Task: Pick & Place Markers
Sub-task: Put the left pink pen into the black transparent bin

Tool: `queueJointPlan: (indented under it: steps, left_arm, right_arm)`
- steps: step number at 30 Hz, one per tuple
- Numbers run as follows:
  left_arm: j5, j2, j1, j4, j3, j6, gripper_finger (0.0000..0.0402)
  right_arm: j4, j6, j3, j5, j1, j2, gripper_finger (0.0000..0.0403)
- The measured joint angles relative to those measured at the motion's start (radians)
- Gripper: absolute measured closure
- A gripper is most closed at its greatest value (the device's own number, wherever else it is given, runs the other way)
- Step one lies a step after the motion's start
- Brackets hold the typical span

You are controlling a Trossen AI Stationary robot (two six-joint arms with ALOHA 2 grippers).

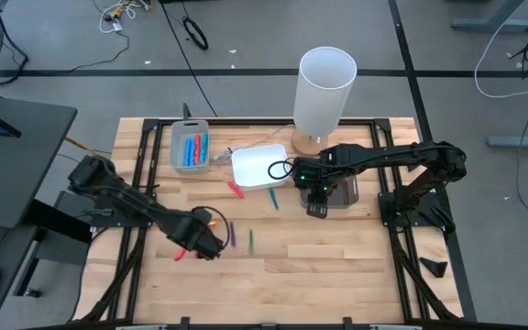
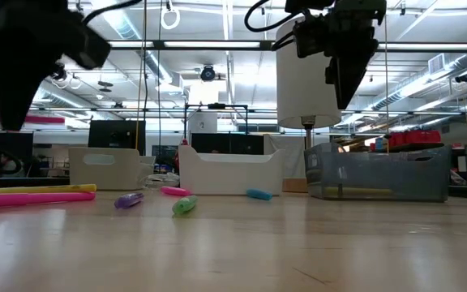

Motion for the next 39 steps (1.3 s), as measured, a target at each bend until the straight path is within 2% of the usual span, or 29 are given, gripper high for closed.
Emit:
queueJointPlan:
  steps: [8,15,21,30,39]
  left_arm:
    - [-0.048,-0.067,0.032,-0.038,0.074,0.259,0.0364]
    - [-0.086,-0.07,0.052,-0.041,0.171,0.58,0.0364]
    - [-0.102,-0.07,0.065,-0.051,0.258,0.826,0.0364]
    - [-0.168,-0.07,0.065,-0.052,0.39,1.119,0.0364]
    - [-0.292,-0.07,0.065,-0.054,0.457,1.329,0.0364]
  right_arm:
    - [0.027,0.147,0.0,-0.151,0.0,0.0,0.0257]
    - [0.109,0.327,0.0,-0.326,0.0,0.0,0.0257]
    - [0.204,0.476,0.0,-0.424,0.0,0.0,0.0257]
    - [0.405,0.702,0.0,-0.54,0.0,0.0,0.0257]
    - [0.718,0.943,0.0,-0.633,0.0,0.0,0.0257]
